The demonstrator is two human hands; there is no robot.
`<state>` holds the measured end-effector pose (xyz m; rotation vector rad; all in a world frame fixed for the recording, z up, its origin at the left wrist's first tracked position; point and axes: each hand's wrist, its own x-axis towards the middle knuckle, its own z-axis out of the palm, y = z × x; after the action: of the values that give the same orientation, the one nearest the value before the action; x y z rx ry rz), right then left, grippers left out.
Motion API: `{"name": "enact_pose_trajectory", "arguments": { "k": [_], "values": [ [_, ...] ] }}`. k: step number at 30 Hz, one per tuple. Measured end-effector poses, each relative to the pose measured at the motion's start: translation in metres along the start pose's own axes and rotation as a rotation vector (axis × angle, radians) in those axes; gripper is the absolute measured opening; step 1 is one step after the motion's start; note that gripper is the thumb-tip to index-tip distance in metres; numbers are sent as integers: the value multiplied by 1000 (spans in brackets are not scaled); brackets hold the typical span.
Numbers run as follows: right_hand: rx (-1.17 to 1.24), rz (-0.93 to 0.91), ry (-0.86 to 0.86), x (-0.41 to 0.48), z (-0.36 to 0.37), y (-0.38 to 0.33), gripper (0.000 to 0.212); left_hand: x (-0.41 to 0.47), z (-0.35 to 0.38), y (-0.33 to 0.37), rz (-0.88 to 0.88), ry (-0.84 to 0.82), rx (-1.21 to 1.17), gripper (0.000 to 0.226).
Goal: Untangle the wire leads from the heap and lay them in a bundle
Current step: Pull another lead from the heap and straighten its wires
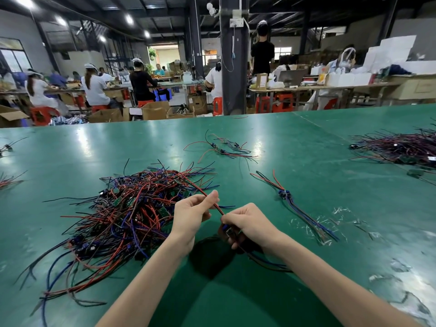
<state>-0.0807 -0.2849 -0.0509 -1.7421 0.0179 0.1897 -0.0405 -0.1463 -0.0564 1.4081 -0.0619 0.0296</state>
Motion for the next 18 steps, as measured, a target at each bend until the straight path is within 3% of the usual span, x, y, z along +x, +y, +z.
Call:
{"name": "enact_pose_trajectory", "arguments": {
  "k": [6,13,18],
  "values": [
    [-77,-90,-16,0,0,0,25,3,-2,9,-368,-118,-268,22],
    [7,-71,-82,-1,-2,-2,25,11,-13,14,-337,12,-272,21],
    [-11,-58,-63,-1,-4,-2,27,8,-13,18,-399,-89,-353,22]
  ]
}}
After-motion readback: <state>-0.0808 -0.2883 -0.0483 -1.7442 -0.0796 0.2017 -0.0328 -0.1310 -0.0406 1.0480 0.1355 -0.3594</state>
